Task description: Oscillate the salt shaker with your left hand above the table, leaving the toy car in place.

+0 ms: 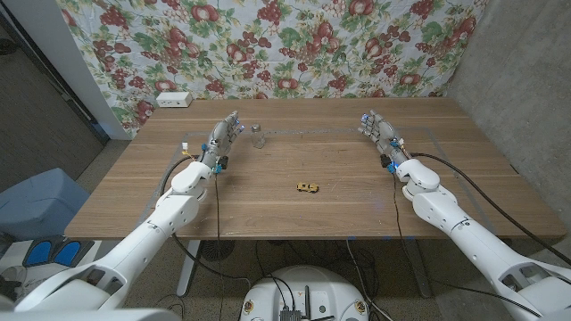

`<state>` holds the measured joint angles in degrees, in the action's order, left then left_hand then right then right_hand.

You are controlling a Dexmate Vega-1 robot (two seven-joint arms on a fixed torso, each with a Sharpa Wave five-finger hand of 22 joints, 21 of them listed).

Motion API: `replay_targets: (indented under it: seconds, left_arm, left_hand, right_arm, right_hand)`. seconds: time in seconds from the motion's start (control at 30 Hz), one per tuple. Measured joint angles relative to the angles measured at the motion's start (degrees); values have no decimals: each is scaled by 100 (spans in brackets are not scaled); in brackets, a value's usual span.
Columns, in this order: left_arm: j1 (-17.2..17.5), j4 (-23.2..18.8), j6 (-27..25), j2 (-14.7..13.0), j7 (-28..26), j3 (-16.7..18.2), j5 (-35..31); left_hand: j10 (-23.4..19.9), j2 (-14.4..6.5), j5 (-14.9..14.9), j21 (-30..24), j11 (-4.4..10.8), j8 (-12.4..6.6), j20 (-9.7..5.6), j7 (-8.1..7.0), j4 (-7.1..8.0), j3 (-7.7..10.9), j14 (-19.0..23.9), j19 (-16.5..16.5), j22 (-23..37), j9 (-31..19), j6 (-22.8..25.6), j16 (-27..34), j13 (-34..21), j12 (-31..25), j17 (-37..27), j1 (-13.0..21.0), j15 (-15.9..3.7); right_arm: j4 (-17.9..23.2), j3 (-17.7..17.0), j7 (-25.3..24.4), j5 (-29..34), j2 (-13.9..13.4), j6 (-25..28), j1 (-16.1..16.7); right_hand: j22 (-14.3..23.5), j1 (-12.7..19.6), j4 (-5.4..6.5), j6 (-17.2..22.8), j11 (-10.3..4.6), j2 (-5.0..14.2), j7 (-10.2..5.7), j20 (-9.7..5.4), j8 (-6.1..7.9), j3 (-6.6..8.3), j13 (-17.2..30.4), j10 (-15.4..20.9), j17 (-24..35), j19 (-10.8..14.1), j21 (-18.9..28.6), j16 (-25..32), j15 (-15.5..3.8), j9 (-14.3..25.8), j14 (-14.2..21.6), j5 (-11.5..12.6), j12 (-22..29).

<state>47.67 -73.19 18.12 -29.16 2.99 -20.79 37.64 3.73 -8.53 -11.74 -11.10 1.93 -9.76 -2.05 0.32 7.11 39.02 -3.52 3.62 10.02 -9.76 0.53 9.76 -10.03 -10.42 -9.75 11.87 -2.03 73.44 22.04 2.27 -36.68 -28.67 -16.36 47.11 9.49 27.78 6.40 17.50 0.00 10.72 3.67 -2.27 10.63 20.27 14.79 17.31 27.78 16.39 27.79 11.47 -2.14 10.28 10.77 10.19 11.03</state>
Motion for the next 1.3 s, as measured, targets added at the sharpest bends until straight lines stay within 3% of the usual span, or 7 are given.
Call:
replay_targets:
  seconds: [0.3, 0.47, 0.67, 0.83, 1.03, 1.3]
  left_arm:
    - [43, 27, 110, 5, -13, 56, 11]
    - [67, 27, 143, 15, -52, 69, 10]
    - [68, 74, 193, 35, -111, 69, -50]
    - [45, 111, 216, 37, -191, 56, -152]
    - [-13, 164, 216, 26, -266, 14, -250]
    - [-73, 126, 91, -83, -516, -56, -538]
  left_hand:
    - [31, 0, 0, 0, 31, 0, 0, 0, -18, 30, -17, 0, 0, 0, 0, 0, 0, 0, 1, 0, 18]
    - [31, 0, 0, 0, 31, 0, 0, 0, -38, 50, -17, 0, -1, 1, 0, 11, 0, 0, 1, 0, 18]
    - [28, 0, 0, -34, 32, -22, -11, -24, -76, 65, 3, 93, -1, 1, 23, 22, 1, -36, 12, 0, -3]
    - [-111, 28, 52, -77, 67, -65, -8, -163, -357, -7, 140, 261, -1, 1, 166, 45, 1, -45, 43, 27, 11]
    - [-202, 124, 116, -99, 131, -65, 137, -279, -660, -79, 354, 425, -1, 1, 319, 44, 1, -84, 43, 124, 21]
    - [-259, 241, 138, -120, 133, -65, 174, -308, -1072, -46, 435, 522, -2, 2, 348, 44, 2, -84, 27, 318, 39]
  right_arm:
    - [-181, 62, 88, 6, 73, 12, -94]
    - [-228, 75, 105, 8, 88, 12, -117]
    - [-256, 81, 108, 23, 93, 10, -131]
    - [-272, 87, 98, 36, 103, 7, -146]
    - [-286, 95, 62, 59, 116, 4, -162]
    - [-283, 114, -8, 97, 137, 4, -166]
  right_hand:
    - [-1, 74, 0, 3, 31, 72, 3, 2, 0, 63, -16, 31, -39, -2, 0, 0, 0, 0, 0, 0, 0]
    - [-1, 87, -24, 30, 31, -46, 31, 43, 0, 87, -16, 31, -66, 39, 0, 0, 0, -1, -1, 0, 0]
    - [-1, 86, -55, 30, 62, -45, 31, 43, 0, 118, -43, 62, -70, 39, -29, 0, -30, -1, 32, 0, 0]
    - [-1, 76, -55, 40, 62, -36, 41, 64, 0, 118, -42, 61, -97, 59, -29, 0, -1, -1, 61, 0, 2]
    - [-2, 26, -79, 61, 61, 14, 62, 64, 0, 142, -69, 61, -96, 59, -75, 20, -1, -2, 61, 0, 22]
    - [-2, 27, -121, 61, 93, 14, 62, 105, 0, 149, -69, 92, -96, 100, -76, 45, -1, -2, 61, 0, 22]
